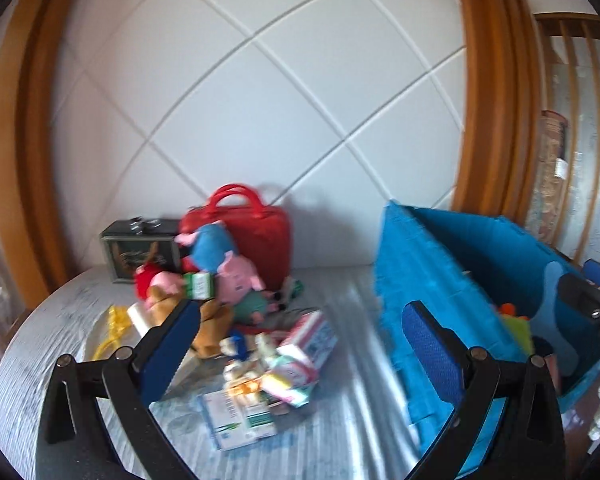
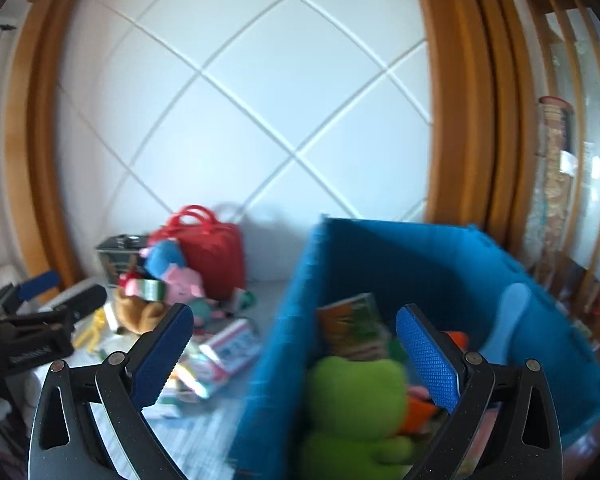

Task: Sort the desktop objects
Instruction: 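Move both tools back to the pile toward the white-and-blue medicine box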

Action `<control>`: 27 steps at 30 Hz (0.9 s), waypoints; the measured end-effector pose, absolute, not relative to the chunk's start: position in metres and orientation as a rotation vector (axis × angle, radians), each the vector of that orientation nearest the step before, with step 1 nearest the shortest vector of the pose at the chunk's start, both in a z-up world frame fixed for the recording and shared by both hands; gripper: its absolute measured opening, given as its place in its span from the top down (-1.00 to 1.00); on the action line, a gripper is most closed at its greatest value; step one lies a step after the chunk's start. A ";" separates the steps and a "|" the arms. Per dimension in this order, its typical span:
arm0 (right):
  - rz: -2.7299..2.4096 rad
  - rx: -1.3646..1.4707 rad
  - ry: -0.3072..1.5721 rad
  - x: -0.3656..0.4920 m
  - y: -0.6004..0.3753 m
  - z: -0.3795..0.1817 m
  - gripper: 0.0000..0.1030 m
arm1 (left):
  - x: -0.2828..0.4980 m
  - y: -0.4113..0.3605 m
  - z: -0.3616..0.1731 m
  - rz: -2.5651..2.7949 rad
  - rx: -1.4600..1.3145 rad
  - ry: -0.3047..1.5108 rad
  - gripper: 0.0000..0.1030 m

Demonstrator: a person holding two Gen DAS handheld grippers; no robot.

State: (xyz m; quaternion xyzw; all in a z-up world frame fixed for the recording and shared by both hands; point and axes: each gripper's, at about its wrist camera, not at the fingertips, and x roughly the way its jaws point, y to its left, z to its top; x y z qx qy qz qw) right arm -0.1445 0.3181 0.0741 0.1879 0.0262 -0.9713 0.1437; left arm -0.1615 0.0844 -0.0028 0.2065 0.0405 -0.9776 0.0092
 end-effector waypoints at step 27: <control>-2.532 1.100 0.188 -0.197 0.177 -0.146 -1.00 | -0.211 -0.048 -0.238 -2.576 1.341 0.290 -0.99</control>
